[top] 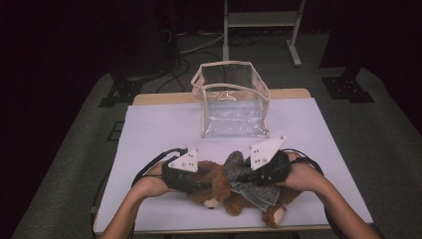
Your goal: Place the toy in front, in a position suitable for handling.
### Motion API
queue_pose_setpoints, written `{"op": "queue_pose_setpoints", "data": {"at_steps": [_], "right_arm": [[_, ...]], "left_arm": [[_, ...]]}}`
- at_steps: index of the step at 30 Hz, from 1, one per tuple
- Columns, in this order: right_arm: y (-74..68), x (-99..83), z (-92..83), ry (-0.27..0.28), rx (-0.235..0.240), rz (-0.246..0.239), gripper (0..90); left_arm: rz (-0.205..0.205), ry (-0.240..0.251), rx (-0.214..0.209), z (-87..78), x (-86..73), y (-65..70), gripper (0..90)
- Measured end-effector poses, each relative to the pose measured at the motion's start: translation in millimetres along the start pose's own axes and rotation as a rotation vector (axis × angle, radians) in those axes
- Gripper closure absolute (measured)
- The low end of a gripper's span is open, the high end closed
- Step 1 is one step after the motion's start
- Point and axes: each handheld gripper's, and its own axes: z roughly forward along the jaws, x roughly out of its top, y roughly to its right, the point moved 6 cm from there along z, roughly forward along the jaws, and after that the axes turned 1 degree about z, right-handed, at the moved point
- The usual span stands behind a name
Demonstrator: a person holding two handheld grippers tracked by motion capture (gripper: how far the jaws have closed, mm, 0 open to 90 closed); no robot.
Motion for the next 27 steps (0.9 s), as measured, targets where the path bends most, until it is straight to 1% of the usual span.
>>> {"op": "queue_pose_setpoints", "data": {"at_steps": [3, 4, 5, 8, 10, 13, 14, 16, 18, 20, 21, 24, 27], "right_arm": [[1.1, -7.4, 6.8, -0.021, 0.006, 0.005, 72.8], [1.5, -13.7, 8.9, -0.041, 0.004, 0.020, 72.8], [2.5, -19.3, 10.0, -0.055, -0.004, 0.022, 72.8], [4.6, -27.0, 5.6, -0.040, -0.013, 0.050, 72.8], [4.6, -26.2, 0.7, -0.030, -0.025, 0.050, 72.8], [2.9, -18.4, -5.7, 0.004, -0.030, 0.038, 72.8], [1.8, -17.2, -6.8, 0.005, -0.033, 0.039, 72.8], [0.7, -21.5, -5.9, -0.012, -0.038, 0.032, 72.7], [-1.7, -31.0, -6.7, -0.019, -0.039, 0.051, 72.7], [-5.2, -43.9, -14.0, -0.002, -0.050, 0.088, 72.7], [-6.5, -50.1, -18.8, 0.005, -0.058, 0.095, 72.7], [-11.9, -68.3, -31.4, 0.007, -0.081, 0.138, 72.7], [-18.3, -83.1, -41.1, 0.029, -0.087, 0.177, 72.7]], "left_arm": [[0.004, -0.003, -0.001, -0.2, -0.4, -0.4, 58.4], [-0.001, 0.002, 0.000, 0.3, -0.1, -0.2, 58.4], [-0.002, 0.003, 0.001, 0.6, 0.1, -0.1, 58.4], [0.002, -0.005, 0.003, 1.5, 1.2, 0.0, 58.3], [0.006, -0.011, 0.000, 1.6, 1.6, 0.3, 58.2], [0.009, -0.016, -0.004, 1.4, 1.7, 2.1, 58.3], [0.009, -0.016, -0.004, 1.1, 1.2, 2.4, 58.3], [0.009, -0.015, -0.006, 0.7, 0.2, 2.8, 58.3], [0.006, -0.009, -0.006, 0.3, -0.8, 3.2, 58.3], [0.003, -0.004, -0.008, 0.4, -1.2, 3.7, 58.3], [0.002, -0.004, -0.008, 0.4, -1.3, 3.7, 58.3], [0.008, -0.008, -0.014, 0.6, -0.3, 4.0, 58.3], [0.010, -0.008, -0.017, 1.6, 0.9, 5.7, 58.2]]}}
